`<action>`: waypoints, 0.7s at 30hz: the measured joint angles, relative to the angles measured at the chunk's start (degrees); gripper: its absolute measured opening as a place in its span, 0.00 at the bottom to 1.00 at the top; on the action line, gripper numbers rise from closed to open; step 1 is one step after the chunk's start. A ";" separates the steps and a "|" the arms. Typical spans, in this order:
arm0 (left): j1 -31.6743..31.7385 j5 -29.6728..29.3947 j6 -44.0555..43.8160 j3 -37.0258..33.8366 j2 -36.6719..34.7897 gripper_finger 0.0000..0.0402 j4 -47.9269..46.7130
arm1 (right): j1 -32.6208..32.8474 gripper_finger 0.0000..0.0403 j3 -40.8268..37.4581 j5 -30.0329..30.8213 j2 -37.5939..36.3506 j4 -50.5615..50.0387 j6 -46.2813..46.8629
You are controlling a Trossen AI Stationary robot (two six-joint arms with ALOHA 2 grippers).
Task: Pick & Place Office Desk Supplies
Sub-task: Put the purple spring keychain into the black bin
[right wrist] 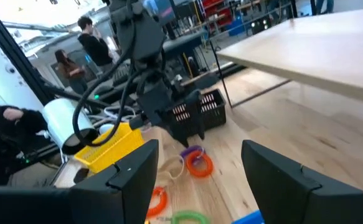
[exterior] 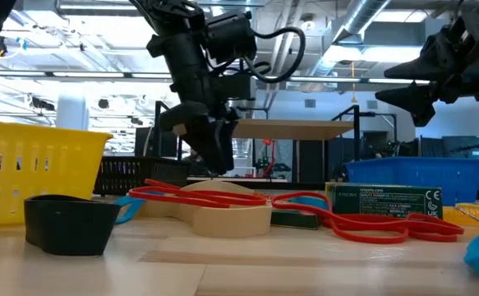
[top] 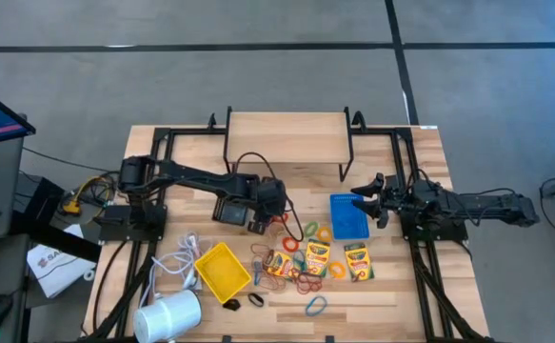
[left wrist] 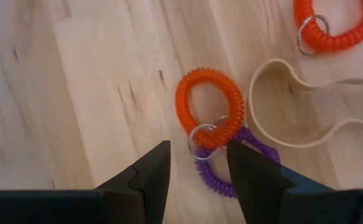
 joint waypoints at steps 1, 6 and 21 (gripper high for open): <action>0.01 0.00 -0.06 0.00 0.00 0.38 0.09 | 0.00 0.56 0.02 -0.01 0.18 0.11 0.00; 0.01 0.00 -0.38 0.00 0.00 0.42 -0.05 | 0.00 0.56 0.00 -0.02 0.20 -0.12 0.00; 0.01 2.41 -1.90 -0.04 0.00 0.48 0.50 | 0.00 0.56 0.00 -0.02 0.20 -0.30 0.00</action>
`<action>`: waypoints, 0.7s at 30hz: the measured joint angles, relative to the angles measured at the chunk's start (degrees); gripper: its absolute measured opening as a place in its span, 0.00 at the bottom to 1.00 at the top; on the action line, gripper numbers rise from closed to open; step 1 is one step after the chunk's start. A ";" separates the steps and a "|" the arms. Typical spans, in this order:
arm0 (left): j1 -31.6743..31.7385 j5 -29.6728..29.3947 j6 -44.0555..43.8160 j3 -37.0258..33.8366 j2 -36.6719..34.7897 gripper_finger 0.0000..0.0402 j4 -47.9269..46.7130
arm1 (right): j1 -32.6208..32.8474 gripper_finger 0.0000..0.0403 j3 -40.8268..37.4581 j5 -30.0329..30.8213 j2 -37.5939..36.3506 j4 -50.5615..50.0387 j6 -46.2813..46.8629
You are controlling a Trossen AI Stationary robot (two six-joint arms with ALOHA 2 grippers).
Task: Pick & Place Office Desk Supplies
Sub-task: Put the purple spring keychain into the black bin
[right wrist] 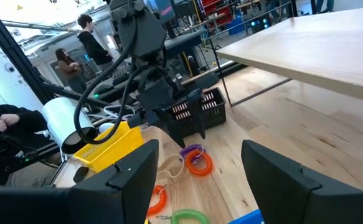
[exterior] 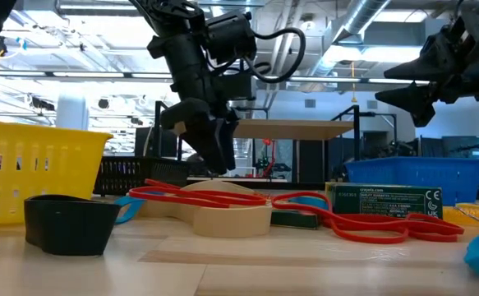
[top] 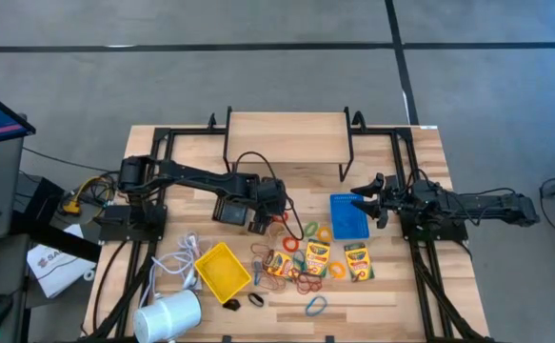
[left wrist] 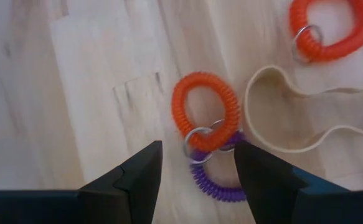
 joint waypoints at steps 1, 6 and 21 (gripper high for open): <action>0.00 0.25 -0.02 0.00 0.00 0.48 0.21 | 0.00 0.56 0.00 0.00 0.00 0.00 0.00; -0.31 0.52 -0.46 -0.02 0.00 0.49 0.91 | 0.00 0.56 0.00 0.00 0.00 -0.01 0.00; -0.37 0.15 -2.75 -0.04 3.18 0.48 2.28 | -0.02 0.56 0.00 0.00 0.00 -0.04 0.00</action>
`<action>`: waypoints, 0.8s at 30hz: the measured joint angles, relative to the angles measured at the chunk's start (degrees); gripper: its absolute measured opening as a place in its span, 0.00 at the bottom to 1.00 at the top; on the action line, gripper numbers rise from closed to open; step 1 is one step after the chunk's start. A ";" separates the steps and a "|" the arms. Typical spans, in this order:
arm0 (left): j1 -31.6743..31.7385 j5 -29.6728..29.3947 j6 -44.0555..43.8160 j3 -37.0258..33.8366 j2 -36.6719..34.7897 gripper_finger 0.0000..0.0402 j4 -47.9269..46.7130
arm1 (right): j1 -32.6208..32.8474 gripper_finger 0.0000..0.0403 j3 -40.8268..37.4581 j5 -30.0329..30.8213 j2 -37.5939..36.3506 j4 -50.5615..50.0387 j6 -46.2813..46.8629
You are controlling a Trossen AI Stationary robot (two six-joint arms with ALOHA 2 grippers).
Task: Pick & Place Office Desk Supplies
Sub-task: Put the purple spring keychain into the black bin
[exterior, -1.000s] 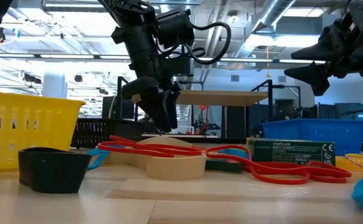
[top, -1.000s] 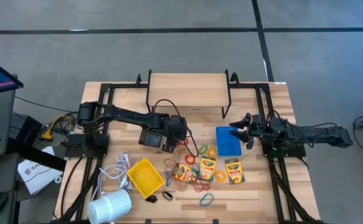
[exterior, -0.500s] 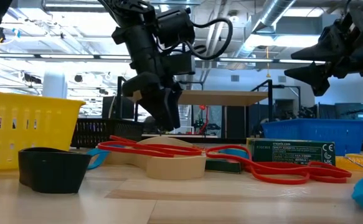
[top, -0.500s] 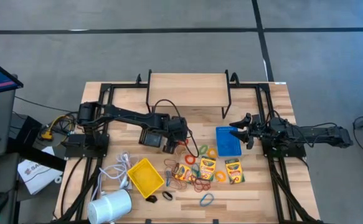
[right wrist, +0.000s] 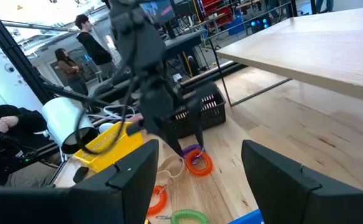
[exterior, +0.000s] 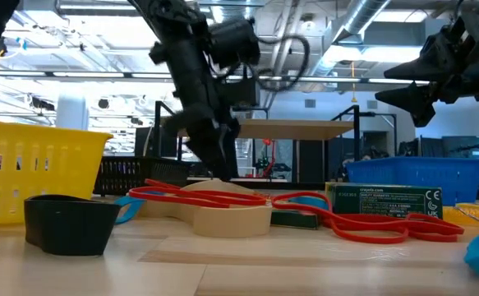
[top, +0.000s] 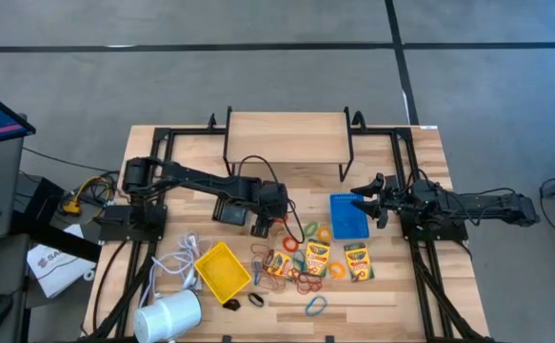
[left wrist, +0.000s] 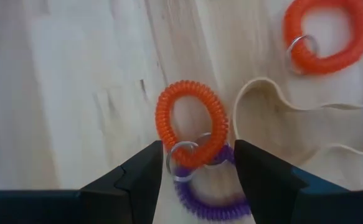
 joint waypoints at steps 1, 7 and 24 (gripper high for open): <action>0.02 0.00 0.04 -0.02 1.04 0.48 -0.23 | 0.02 0.56 0.00 0.00 0.00 0.02 0.02; 0.35 -0.20 0.24 0.28 3.94 0.48 0.41 | 0.02 0.56 0.00 0.01 -0.02 -0.02 0.02; 0.40 0.38 0.24 -0.01 2.75 0.48 0.61 | 0.00 0.56 0.00 0.00 -0.02 -0.34 0.02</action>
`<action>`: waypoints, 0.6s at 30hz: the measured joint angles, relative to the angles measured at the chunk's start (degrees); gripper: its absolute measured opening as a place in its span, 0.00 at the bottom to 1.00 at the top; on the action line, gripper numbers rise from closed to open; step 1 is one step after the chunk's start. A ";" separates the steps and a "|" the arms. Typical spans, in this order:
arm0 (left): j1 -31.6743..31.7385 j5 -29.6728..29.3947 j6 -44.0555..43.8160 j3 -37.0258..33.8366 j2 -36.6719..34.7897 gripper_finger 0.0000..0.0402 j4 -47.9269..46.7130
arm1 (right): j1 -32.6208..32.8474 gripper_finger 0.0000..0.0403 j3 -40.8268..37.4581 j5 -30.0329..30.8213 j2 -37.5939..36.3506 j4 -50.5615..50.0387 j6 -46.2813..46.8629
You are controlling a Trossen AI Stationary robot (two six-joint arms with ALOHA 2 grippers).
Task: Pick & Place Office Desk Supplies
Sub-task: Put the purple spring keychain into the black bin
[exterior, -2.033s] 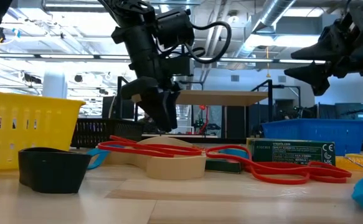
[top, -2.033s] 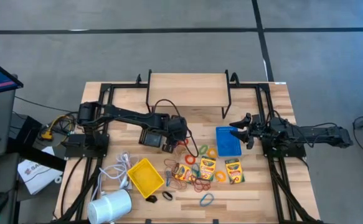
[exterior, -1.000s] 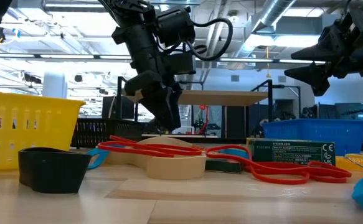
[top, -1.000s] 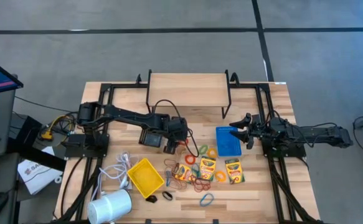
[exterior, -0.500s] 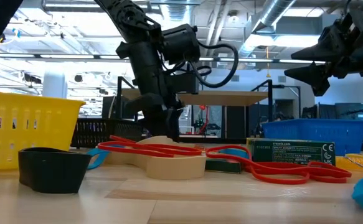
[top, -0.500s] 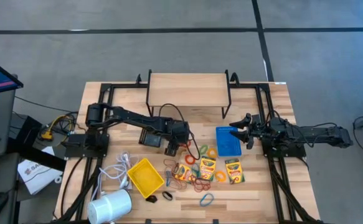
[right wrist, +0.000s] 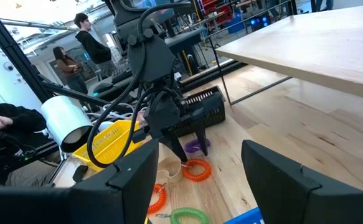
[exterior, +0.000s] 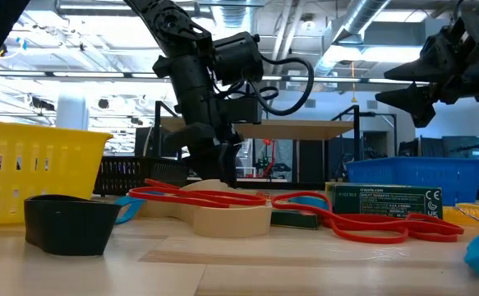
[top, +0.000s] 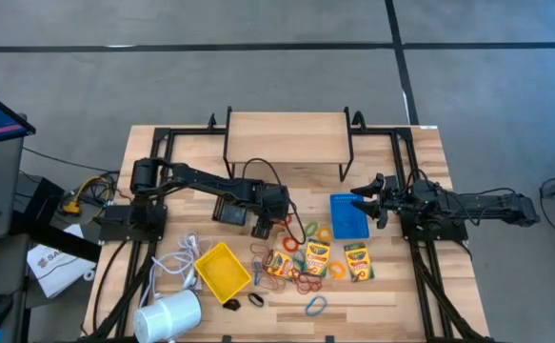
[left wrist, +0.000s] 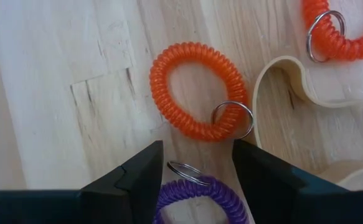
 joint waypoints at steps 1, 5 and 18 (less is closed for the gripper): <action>0.00 -0.09 -0.01 0.02 -0.01 0.48 -0.31 | 0.00 0.56 0.00 0.00 0.00 -0.03 0.00; 0.00 -0.23 -1.03 0.10 -0.05 0.48 -1.28 | 0.00 0.56 0.00 0.00 0.00 -0.05 0.00; -0.02 -1.01 -3.04 0.14 -0.18 0.48 -4.77 | 0.00 0.56 0.00 0.00 0.00 -0.09 0.00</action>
